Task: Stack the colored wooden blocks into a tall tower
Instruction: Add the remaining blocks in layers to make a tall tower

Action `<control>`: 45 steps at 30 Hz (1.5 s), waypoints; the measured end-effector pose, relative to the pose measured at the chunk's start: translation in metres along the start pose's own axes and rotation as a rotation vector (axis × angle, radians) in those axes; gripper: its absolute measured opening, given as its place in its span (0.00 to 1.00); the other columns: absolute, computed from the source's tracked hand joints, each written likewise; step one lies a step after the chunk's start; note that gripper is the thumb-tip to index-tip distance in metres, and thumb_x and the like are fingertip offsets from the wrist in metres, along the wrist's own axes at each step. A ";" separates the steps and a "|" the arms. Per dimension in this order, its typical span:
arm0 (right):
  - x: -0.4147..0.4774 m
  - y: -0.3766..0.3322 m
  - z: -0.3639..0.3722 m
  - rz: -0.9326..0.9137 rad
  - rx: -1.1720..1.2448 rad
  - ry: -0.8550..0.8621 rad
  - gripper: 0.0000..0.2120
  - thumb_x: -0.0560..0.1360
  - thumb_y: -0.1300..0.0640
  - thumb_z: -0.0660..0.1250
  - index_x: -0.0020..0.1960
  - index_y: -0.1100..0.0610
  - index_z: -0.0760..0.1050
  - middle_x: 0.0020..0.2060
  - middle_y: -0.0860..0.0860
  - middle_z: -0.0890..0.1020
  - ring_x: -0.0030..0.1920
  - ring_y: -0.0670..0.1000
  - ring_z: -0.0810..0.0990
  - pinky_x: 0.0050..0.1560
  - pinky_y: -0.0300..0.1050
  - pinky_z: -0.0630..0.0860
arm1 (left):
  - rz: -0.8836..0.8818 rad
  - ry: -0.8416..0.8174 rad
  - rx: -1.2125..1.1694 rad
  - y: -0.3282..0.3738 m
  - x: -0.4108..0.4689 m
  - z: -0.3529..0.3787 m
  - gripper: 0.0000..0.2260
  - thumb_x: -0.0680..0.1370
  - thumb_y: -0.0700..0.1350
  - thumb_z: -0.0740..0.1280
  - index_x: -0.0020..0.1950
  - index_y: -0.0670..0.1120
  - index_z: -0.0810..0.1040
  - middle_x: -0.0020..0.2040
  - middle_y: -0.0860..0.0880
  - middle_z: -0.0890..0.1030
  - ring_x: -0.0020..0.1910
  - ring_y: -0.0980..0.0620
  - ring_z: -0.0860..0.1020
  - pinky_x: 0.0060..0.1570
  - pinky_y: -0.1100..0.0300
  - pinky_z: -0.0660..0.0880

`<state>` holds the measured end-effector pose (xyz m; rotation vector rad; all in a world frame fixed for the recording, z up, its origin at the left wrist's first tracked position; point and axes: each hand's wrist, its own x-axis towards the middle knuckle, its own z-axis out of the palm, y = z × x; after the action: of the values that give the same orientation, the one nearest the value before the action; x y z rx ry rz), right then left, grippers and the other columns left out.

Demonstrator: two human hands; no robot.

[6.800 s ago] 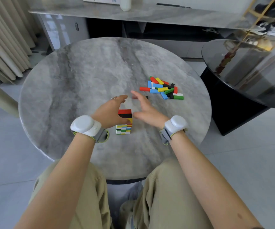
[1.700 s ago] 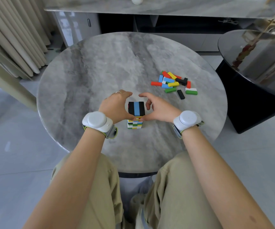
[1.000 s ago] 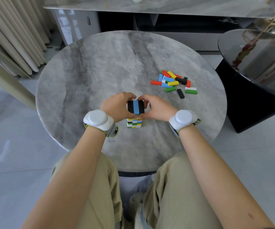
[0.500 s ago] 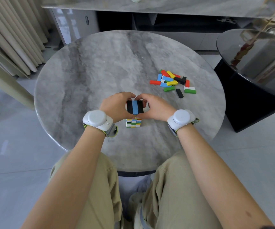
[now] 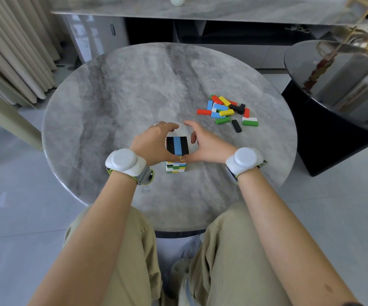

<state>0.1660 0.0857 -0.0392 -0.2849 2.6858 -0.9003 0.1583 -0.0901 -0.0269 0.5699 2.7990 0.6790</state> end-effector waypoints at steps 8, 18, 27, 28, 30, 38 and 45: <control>-0.002 0.058 -0.038 0.131 0.358 0.406 0.24 0.73 0.70 0.57 0.69 0.62 0.63 0.56 0.56 0.67 0.47 0.49 0.69 0.43 0.29 0.67 | 0.143 0.100 -0.131 0.079 0.029 -0.002 0.18 0.78 0.44 0.63 0.68 0.46 0.71 0.66 0.47 0.72 0.64 0.48 0.72 0.60 0.59 0.69; 0.015 0.191 -0.057 0.399 -0.221 0.152 0.35 0.72 0.68 0.59 0.75 0.53 0.54 0.76 0.54 0.51 0.76 0.60 0.50 0.73 0.52 0.53 | -0.122 -0.129 0.021 0.158 0.116 0.115 0.27 0.78 0.44 0.60 0.75 0.41 0.55 0.78 0.43 0.49 0.77 0.43 0.47 0.73 0.51 0.53; 0.015 0.217 -0.055 0.333 -0.564 0.202 0.36 0.73 0.68 0.56 0.76 0.49 0.48 0.76 0.47 0.50 0.69 0.58 0.62 0.62 0.52 0.66 | -0.135 0.007 0.218 0.133 0.169 0.158 0.24 0.79 0.49 0.55 0.75 0.48 0.56 0.78 0.45 0.48 0.77 0.43 0.45 0.73 0.45 0.47; 0.014 0.216 -0.055 0.319 -0.564 0.228 0.35 0.73 0.68 0.56 0.76 0.49 0.50 0.76 0.48 0.53 0.68 0.58 0.63 0.61 0.52 0.67 | -0.128 0.015 0.228 0.129 0.170 0.162 0.24 0.79 0.50 0.55 0.75 0.49 0.56 0.78 0.45 0.50 0.77 0.43 0.46 0.72 0.44 0.48; 0.014 0.217 -0.055 0.269 -0.567 0.288 0.34 0.73 0.68 0.56 0.75 0.49 0.53 0.73 0.50 0.60 0.66 0.57 0.65 0.61 0.51 0.67 | -0.119 0.050 0.257 0.126 0.169 0.167 0.24 0.79 0.51 0.55 0.75 0.50 0.56 0.77 0.45 0.53 0.77 0.42 0.48 0.70 0.43 0.51; 0.017 0.206 -0.052 0.234 -0.403 0.274 0.28 0.73 0.67 0.59 0.72 0.56 0.62 0.66 0.58 0.65 0.60 0.62 0.71 0.60 0.53 0.70 | -0.142 0.126 0.358 0.130 0.175 0.163 0.16 0.80 0.51 0.57 0.67 0.50 0.67 0.71 0.46 0.62 0.65 0.39 0.64 0.58 0.49 0.64; 0.020 0.193 -0.052 0.317 -0.155 0.204 0.23 0.75 0.65 0.58 0.70 0.57 0.64 0.65 0.60 0.66 0.63 0.62 0.70 0.63 0.52 0.69 | -0.151 0.012 0.264 0.130 0.173 0.164 0.22 0.81 0.46 0.56 0.75 0.48 0.56 0.75 0.47 0.58 0.69 0.40 0.60 0.61 0.53 0.66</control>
<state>0.1123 0.2603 -0.1221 0.2091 2.8782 -0.6586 0.0898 0.1533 -0.1262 0.3924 2.9260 0.2858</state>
